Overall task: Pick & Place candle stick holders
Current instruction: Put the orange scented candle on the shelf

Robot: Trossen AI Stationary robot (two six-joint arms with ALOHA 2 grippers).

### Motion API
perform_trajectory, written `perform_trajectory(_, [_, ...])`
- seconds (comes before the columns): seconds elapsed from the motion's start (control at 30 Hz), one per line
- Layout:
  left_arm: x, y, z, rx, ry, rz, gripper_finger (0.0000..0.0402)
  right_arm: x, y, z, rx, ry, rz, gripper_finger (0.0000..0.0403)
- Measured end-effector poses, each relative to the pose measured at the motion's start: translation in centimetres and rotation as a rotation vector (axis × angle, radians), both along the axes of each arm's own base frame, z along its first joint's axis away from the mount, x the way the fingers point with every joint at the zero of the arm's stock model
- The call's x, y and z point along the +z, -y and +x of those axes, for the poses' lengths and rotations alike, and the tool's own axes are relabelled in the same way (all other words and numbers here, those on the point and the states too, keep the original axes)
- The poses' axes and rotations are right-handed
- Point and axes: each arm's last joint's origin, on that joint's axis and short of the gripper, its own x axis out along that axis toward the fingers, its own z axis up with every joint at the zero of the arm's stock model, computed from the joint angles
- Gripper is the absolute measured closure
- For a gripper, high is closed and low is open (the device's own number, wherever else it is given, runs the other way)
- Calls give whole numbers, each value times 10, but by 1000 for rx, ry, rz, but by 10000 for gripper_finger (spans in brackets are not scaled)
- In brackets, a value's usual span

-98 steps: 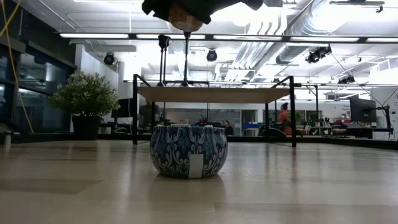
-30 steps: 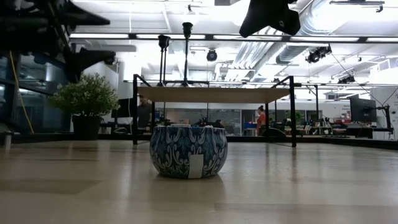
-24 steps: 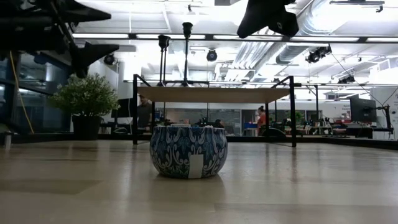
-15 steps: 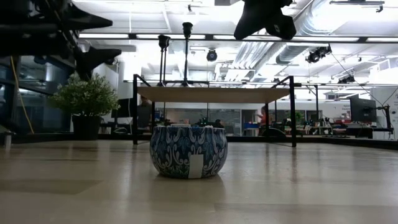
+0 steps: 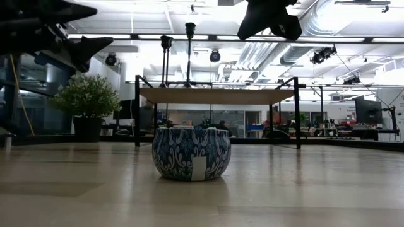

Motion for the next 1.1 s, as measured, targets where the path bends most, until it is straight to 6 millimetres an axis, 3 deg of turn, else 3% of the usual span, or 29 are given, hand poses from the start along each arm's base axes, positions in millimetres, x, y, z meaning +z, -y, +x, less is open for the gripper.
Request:
perform_trajectory(0.3, [-6, -2, -14, 57, -30, 7, 98, 0, 0, 0, 0, 0, 0, 391])
perform_trajectory(1.1, [-10, -2, -13, 43, -82, -85, 98, -2, 1, -3, 45, -49, -45, 391])
